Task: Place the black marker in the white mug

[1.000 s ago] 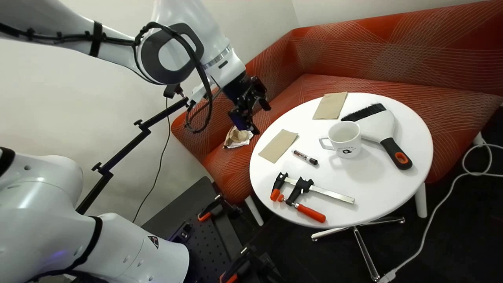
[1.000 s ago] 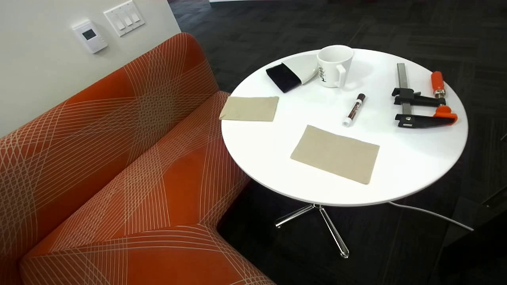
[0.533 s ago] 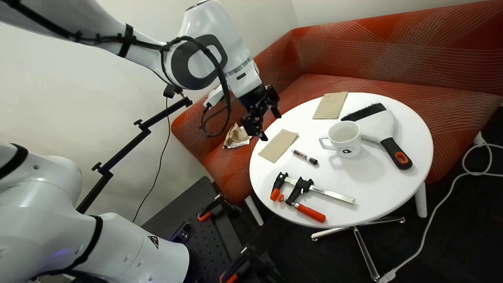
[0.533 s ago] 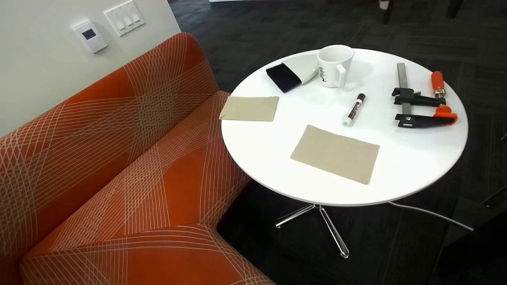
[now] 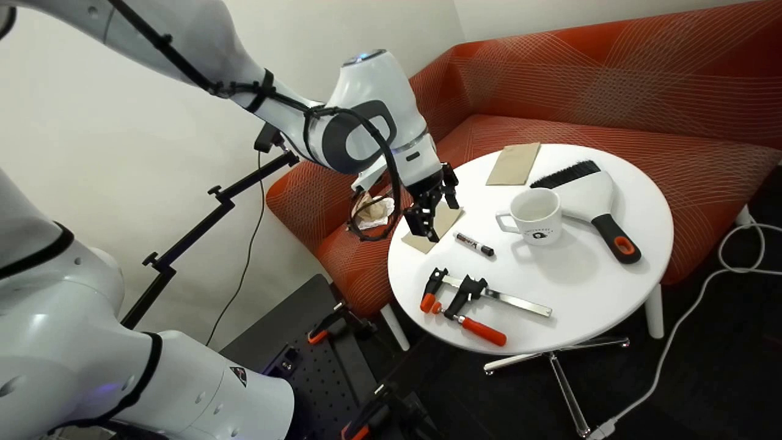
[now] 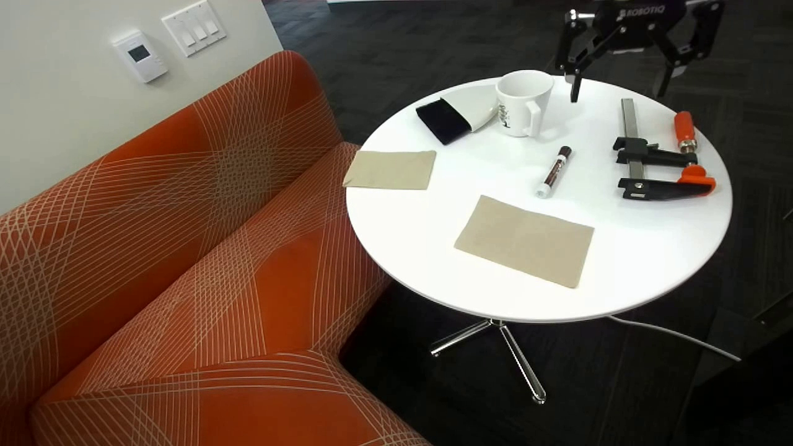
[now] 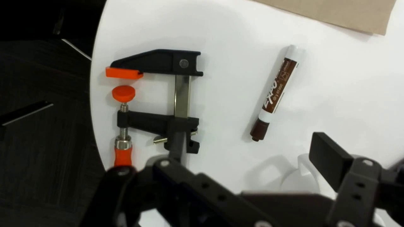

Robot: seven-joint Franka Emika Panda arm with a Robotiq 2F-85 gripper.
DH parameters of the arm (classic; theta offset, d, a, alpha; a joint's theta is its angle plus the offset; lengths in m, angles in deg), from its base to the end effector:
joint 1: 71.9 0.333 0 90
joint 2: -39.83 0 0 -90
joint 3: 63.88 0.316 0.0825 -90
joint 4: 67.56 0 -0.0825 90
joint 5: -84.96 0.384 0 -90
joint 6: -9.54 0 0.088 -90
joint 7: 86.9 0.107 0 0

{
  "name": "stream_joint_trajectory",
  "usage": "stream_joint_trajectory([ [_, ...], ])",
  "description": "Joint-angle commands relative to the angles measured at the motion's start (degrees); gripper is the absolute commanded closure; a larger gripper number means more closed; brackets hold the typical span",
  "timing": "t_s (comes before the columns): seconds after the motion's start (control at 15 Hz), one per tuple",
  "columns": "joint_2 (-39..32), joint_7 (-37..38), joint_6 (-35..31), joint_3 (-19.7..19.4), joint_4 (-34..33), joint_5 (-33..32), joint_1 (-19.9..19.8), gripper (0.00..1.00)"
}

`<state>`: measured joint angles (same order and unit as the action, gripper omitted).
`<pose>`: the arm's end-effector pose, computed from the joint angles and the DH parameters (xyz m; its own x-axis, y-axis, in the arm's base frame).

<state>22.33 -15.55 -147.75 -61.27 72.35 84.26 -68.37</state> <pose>0.4823 0.0535 0.1797 0.4276 -0.9039 -0.0091 -0.9040 -0.4276 -0.0013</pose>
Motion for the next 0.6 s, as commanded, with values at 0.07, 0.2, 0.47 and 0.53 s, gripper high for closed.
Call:
stream_joint_trajectory([
  [0.07, -7.1, -0.5, -4.4, -2.9, -3.4, 2.7, 3.4, 0.00],
  [0.2, -9.7, -0.5, -6.1, -4.0, -4.6, 3.3, 4.7, 0.00],
  [0.47, -14.0, 0.1, -6.5, -6.5, -7.4, 3.8, 7.7, 0.00],
  [0.53, -14.8, 0.2, -6.4, -7.0, -8.1, 3.8, 8.3, 0.00],
])
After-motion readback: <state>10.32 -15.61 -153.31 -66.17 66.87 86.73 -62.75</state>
